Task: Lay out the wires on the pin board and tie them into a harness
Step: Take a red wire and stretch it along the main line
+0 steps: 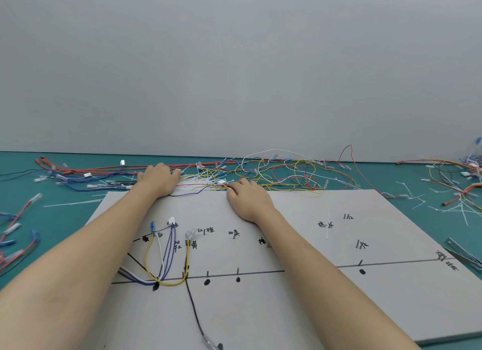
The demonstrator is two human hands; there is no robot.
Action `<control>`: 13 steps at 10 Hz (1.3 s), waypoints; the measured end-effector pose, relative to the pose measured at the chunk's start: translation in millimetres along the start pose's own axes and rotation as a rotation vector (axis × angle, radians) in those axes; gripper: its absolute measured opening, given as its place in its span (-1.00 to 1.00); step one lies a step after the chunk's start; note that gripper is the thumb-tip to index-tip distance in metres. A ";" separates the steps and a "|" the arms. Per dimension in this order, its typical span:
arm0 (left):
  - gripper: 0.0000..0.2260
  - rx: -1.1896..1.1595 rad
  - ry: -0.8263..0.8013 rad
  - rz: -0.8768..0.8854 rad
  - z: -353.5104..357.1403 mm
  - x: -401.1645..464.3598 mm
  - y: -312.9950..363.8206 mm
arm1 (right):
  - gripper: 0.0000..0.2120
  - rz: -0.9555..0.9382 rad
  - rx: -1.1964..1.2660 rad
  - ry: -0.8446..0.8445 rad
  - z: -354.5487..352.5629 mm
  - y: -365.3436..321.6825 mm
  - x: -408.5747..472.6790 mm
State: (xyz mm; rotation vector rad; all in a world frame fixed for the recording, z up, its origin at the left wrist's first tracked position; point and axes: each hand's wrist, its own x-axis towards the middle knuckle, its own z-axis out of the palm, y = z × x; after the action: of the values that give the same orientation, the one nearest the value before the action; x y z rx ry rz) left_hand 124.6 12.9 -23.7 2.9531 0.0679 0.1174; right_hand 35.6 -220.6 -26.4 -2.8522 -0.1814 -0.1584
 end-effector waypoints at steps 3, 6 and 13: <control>-0.53 -0.187 0.244 0.049 -12.9 4.9 5.8 | -0.59 0.016 0.039 0.033 1.0 -0.7 -0.8; -0.38 -0.394 0.412 0.090 -54.9 7.4 13.8 | -0.58 0.020 0.052 0.031 1.0 -0.8 -1.7; -0.35 -0.075 0.492 0.646 -52.6 -75.5 24.7 | -0.30 0.072 1.325 -0.091 -71.6 -66.1 -13.2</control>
State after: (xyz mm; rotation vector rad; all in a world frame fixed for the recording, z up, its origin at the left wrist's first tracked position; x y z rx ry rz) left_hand 46.0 -5.7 26.8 2.6775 -0.7988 0.8976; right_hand 6.8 -179.1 58.1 -1.5402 -0.1243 0.0926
